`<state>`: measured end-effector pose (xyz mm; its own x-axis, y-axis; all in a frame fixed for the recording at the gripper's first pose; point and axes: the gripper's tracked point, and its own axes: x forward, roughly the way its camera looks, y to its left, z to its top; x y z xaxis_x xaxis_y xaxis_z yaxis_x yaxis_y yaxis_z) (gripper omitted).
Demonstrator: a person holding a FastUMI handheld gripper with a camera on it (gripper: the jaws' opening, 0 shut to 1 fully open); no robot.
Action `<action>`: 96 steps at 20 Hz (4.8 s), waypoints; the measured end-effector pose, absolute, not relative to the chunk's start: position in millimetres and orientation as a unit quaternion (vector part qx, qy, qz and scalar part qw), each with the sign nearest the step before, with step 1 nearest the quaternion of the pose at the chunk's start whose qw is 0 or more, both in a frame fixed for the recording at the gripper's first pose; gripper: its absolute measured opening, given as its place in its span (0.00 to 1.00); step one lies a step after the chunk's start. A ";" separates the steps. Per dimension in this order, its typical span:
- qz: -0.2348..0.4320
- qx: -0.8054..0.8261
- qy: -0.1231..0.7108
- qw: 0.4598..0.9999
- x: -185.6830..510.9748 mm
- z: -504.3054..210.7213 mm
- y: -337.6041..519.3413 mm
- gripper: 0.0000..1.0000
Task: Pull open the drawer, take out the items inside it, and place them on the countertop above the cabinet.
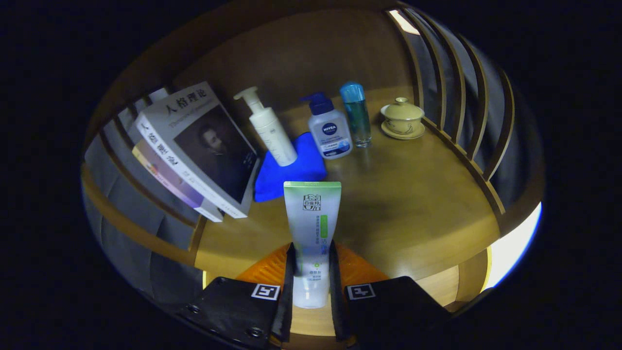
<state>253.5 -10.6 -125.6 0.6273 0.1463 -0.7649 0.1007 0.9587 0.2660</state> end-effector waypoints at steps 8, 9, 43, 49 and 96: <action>-0.009 0.187 0.441 0.878 265.7 -147.9 -11.9 0.41; -0.011 0.186 0.442 0.878 265.0 -151.9 -13.4 0.41; 0.014 -0.043 0.051 0.998 2.7 -98.5 4.7 0.98; -0.001 -0.029 0.089 0.996 -26.2 -144.2 0.6 0.98; -0.051 -0.060 0.143 0.987 152.7 -211.2 7.7 0.99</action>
